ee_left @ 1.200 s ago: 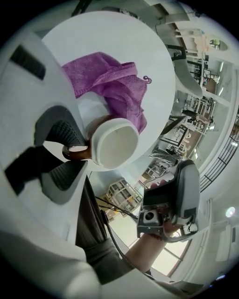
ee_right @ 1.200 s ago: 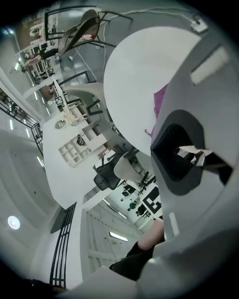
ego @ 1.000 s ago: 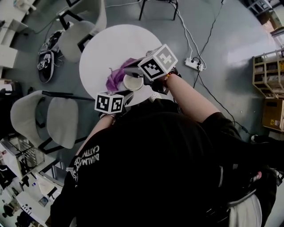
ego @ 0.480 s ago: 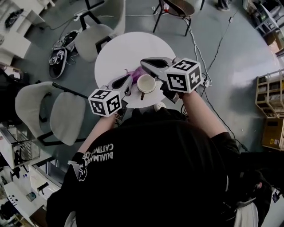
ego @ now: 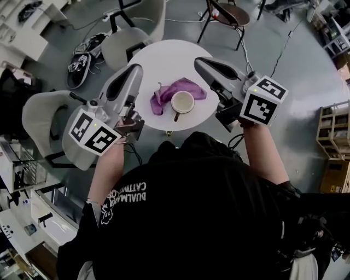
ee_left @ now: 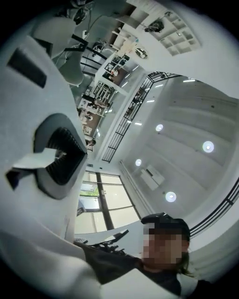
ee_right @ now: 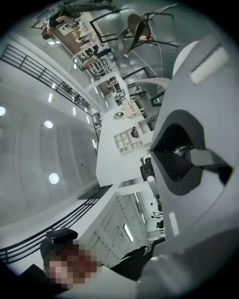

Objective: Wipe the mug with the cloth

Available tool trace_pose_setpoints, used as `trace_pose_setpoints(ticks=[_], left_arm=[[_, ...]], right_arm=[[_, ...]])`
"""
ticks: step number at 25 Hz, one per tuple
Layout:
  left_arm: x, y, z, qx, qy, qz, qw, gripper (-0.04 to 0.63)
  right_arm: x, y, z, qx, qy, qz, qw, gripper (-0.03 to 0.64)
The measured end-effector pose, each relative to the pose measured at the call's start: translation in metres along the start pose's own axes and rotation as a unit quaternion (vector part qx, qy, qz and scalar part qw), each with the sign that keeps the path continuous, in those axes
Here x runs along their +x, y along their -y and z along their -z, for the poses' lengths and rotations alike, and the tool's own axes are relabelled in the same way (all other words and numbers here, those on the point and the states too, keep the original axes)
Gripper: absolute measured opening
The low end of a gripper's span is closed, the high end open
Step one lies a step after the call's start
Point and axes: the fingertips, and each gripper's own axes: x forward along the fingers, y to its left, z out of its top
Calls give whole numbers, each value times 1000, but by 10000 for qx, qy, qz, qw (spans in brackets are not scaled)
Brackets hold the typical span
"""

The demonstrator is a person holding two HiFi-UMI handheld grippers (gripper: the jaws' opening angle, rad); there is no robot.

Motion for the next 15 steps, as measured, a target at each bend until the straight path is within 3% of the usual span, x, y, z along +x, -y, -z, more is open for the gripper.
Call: trace_pose_setpoints(ticks=[2, 4, 5, 7, 9, 12, 15], left_arm=[[4, 17, -17, -192, 368, 219, 9989, 10], [8, 32, -23, -279, 564, 369, 9973, 62], [9, 40, -24, -258, 596, 408, 9971, 93], [14, 58, -25, 13, 598, 446, 9972, 94], [22, 74, -19, 547, 510, 319, 9967, -2], [44, 91, 6, 879, 186, -118, 9959, -3], [63, 115, 23, 1005, 191, -474, 9936, -3]], right_arm=[[-7, -1, -17, -44, 205, -130, 9997, 9], [-12, -3, -30, 22, 358, -398, 9986, 9], [-15, -4, -35, 61, 391, -559, 9977, 9], [-25, -7, -45, 37, 407, -812, 9959, 9], [-40, -6, -53, -112, 347, -936, 9949, 9], [-70, -1, -56, -394, 12, -1043, 9938, 9], [-103, 10, -55, -759, -404, -1053, 9907, 9]])
